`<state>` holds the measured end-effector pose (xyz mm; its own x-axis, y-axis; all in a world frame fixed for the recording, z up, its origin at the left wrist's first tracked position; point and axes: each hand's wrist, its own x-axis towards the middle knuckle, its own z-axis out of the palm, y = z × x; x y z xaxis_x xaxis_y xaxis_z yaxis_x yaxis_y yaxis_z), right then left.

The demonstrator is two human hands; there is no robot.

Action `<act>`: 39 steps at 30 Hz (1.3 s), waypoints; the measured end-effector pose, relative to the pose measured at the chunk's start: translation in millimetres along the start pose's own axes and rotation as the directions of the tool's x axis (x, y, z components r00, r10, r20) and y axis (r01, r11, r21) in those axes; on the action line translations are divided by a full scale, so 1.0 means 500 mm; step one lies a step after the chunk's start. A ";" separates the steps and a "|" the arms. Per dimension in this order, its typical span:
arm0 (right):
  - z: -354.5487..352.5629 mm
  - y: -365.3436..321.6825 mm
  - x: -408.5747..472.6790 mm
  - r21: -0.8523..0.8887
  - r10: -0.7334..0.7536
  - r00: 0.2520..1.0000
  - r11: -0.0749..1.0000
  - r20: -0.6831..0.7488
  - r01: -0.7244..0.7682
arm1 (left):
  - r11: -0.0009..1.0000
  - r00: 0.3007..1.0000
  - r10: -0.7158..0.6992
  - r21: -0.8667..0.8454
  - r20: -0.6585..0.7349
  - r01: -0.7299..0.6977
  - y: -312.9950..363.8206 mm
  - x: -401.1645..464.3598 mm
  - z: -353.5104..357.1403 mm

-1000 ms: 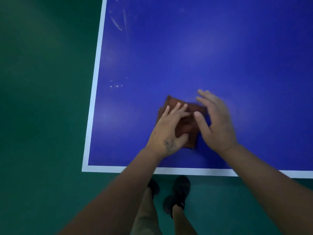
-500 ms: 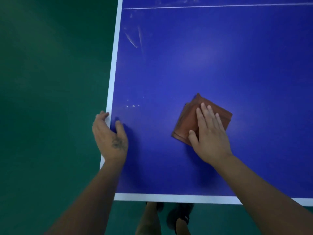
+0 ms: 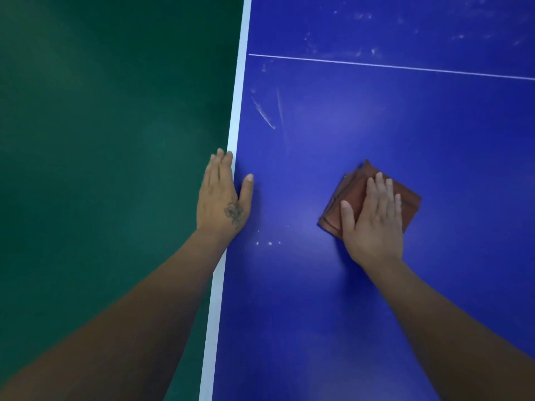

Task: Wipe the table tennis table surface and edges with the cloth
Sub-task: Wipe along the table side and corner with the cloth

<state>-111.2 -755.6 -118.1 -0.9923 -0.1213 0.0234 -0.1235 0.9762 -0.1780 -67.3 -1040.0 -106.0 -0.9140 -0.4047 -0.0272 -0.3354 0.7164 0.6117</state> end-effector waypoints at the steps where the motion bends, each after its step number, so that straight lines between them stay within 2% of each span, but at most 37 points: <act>1: 0.003 -0.005 0.012 -0.019 0.004 1.000 1.000 0.000 -0.004 | 1.000 1.000 -0.008 -0.017 0.010 0.008 0.002 0.010 0.003; 6: 0.000 -0.019 0.102 -0.041 -0.019 0.999 0.999 0.028 0.020 | 0.997 0.997 -0.042 -0.063 0.069 0.047 0.007 0.044 0.018; 15: -0.025 -0.011 0.369 0.012 -0.070 0.983 0.998 0.171 0.069 | 0.988 0.993 0.027 0.149 0.112 -0.044 -0.004 0.124 0.036; 22: -0.005 -0.010 0.520 -0.071 -0.014 0.998 0.997 0.064 0.018 | 0.974 0.996 0.021 0.223 0.091 -0.040 -0.009 0.142 0.053; 28: 0.018 -0.171 0.609 -0.057 -0.183 0.977 0.980 0.105 0.190 | 0.968 0.996 0.016 0.249 0.087 -0.037 -0.006 0.143 0.053; 33: 0.046 -0.331 0.594 -0.016 -0.439 0.884 0.894 0.160 0.447 | 0.965 0.996 0.013 0.259 0.086 -0.035 -0.006 0.143 0.053; 36: 0.044 -0.328 0.575 0.028 -0.550 0.818 0.832 0.171 0.554 | 0.965 0.996 0.008 0.260 0.087 -0.031 -0.007 0.143 0.054; 37: 0.041 -0.303 0.570 0.038 -0.556 0.817 0.829 0.155 0.558 | 0.965 0.996 0.008 0.260 0.088 -0.031 -0.008 0.143 0.054; 39: 0.034 -0.230 0.569 0.032 -0.490 0.866 0.871 0.097 0.490 | 0.965 0.996 0.008 0.260 0.086 -0.030 -0.010 0.143 0.055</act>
<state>-379.4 -905.4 -107.6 -0.7989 -0.6013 0.0117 -0.5936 0.7853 -0.1756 -137.4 -1056.7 -132.7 -0.9329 -0.3486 -0.0904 -0.3555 0.8513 0.3859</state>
